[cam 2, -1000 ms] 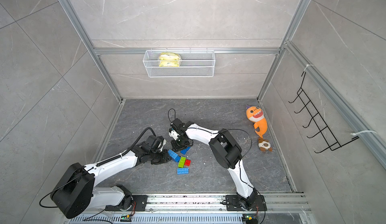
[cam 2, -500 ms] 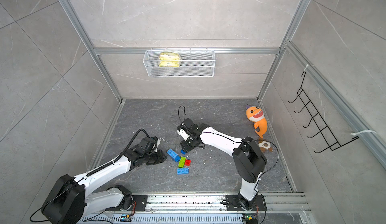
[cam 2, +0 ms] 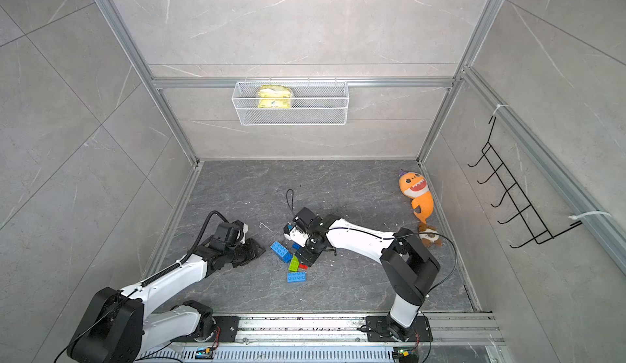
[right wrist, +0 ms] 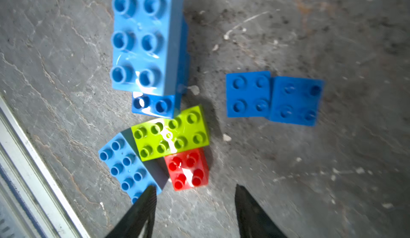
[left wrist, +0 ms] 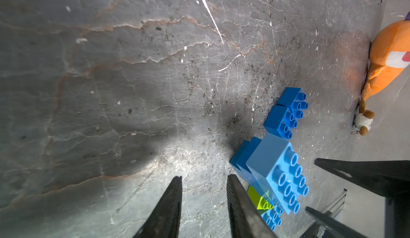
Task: Assemble a heart with lego
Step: Pick up the lego brick from the center of the board.
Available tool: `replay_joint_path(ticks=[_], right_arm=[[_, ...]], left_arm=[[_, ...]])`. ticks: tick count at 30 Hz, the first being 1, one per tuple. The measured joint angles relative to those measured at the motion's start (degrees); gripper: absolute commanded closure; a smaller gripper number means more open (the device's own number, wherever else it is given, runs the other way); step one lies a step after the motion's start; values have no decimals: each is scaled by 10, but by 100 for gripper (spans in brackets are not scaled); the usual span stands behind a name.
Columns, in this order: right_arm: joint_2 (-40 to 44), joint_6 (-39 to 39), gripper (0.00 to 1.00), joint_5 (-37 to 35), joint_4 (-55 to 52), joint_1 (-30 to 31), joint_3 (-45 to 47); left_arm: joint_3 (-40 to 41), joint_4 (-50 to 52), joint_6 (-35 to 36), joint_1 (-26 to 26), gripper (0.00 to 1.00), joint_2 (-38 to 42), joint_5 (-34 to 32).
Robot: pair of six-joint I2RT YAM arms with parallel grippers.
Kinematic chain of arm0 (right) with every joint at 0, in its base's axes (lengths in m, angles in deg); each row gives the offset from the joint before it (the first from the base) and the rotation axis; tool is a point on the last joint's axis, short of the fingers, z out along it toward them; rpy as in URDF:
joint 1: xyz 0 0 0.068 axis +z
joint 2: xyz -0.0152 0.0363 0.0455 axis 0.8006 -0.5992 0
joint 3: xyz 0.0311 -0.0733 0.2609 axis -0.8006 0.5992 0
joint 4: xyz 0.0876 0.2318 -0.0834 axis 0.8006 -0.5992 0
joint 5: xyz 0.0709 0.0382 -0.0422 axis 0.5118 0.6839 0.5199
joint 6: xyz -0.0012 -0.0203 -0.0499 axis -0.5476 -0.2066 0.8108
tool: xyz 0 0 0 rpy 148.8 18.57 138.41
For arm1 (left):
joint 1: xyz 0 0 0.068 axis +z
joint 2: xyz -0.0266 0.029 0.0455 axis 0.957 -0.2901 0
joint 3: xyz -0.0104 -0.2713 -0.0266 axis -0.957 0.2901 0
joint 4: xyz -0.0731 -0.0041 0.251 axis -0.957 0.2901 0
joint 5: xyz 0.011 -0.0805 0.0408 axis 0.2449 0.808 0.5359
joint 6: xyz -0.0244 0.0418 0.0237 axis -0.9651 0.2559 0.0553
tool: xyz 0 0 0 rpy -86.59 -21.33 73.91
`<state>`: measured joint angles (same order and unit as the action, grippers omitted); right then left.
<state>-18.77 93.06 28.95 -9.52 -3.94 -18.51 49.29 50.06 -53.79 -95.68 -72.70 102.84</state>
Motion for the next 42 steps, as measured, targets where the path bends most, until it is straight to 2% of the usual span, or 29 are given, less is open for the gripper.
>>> replay_joint_path(ticks=[13, 38, 42], right_arm=[[-39, 21, 45, -10, 1, 14, -23], [-60, 26, 52, -27, -12, 21, -23], [-67, 28, 60, -31, -13, 21, -23]], left_arm=[[0, -24, -4, 1, 61, -11, 16], [0, -39, -9, 4, 61, -28, 26], [0, -40, -9, 5, 61, -28, 30]])
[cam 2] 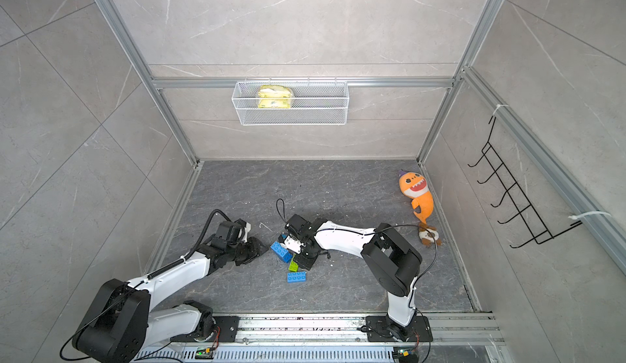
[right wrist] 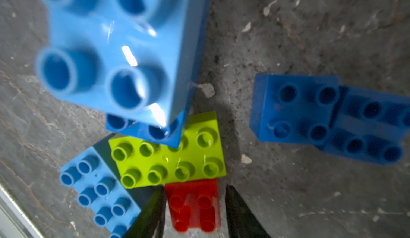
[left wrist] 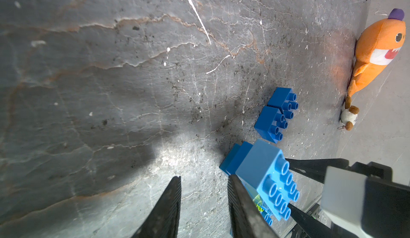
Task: Assemble a heart with lego
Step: Pick up the lego brick from the center of the board, then assemble the lego brick with the lego brick.
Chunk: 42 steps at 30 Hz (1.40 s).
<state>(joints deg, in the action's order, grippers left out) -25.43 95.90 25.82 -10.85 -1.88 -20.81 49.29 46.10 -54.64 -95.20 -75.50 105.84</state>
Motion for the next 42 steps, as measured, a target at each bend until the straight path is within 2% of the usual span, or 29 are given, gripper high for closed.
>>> replay_joint_path(ticks=[10, 20, 27, 32, 39, 42], right_arm=[[5, -15, 68, -4, 5, -5, 4], [125, -65, 69, -4, 12, -106, 26], [138, -81, 69, 11, 13, -112, 26], [138, -85, 69, 43, 16, -95, 25], [96, -90, 69, 50, 11, -7, -10], [80, -95, 69, 49, 9, 7, -19]], left_arm=[[0, -1, 0, 3, 61, -7, 1], [0, -8, -2, 11, 61, -7, 0], [0, -46, -14, 14, 60, -19, 8], [1, -87, -23, 15, 57, -29, 27], [1, -131, -29, 15, 56, -47, 51], [3, -149, -29, 15, 56, -59, 63]])
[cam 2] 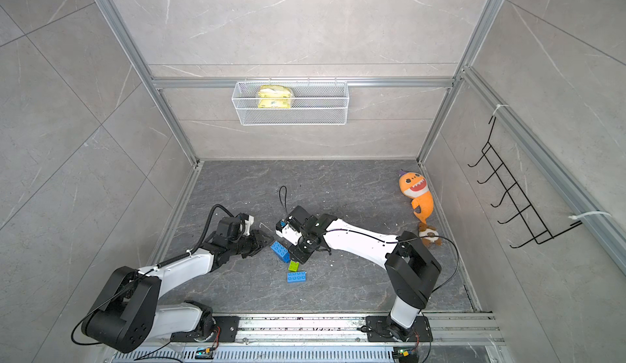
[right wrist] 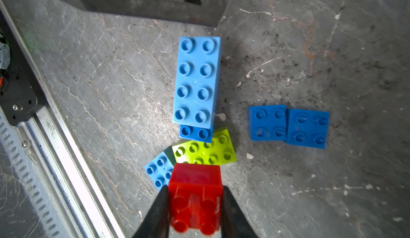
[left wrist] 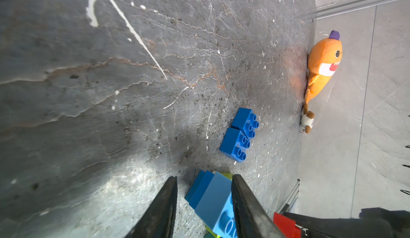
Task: Assemble a heart with lego
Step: Assemble the lego brick with the lego brick.
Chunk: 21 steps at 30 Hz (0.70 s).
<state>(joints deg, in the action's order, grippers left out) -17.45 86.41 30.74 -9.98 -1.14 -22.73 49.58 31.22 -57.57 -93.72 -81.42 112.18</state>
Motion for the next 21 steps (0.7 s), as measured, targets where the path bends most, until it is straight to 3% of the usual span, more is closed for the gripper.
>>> replay_joint_path(ticks=[21], right_arm=[[-64, -43, 69, -39, -6, 19, -44]], left_arm=[[15, -77, -18, -14, 60, -35, 34]])
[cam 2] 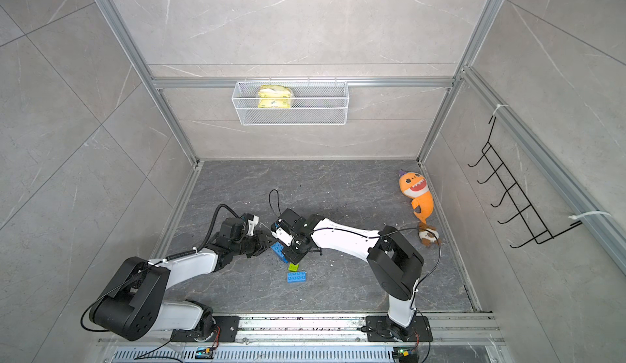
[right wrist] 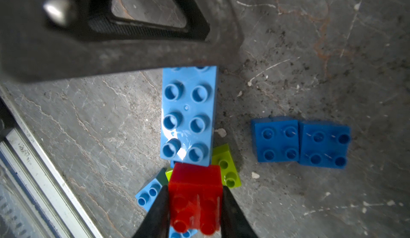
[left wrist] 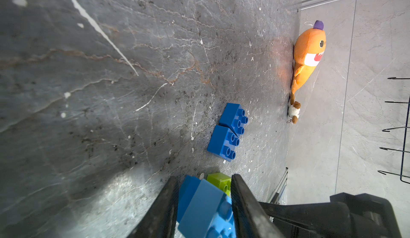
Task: Assemble a heart with lego
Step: Assemble the lego brick with the lego brick.
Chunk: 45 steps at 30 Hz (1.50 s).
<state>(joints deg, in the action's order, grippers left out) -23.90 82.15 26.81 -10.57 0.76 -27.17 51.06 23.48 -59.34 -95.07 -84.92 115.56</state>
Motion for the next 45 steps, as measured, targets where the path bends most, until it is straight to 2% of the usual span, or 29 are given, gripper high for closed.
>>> replay_joint_path(ticks=[18, 32, 45], right_arm=[[-23, -12, 69, -8, -9, 3, -26], [-55, 25, 69, 12, -47, 6, -68], [-84, 29, 69, -15, -95, 17, -112]], left_arm=[[23, -23, -8, -3, 62, 10, 2], [23, -23, -8, -3, 62, 11, -5], [23, -23, -8, -3, 63, 17, -5]])
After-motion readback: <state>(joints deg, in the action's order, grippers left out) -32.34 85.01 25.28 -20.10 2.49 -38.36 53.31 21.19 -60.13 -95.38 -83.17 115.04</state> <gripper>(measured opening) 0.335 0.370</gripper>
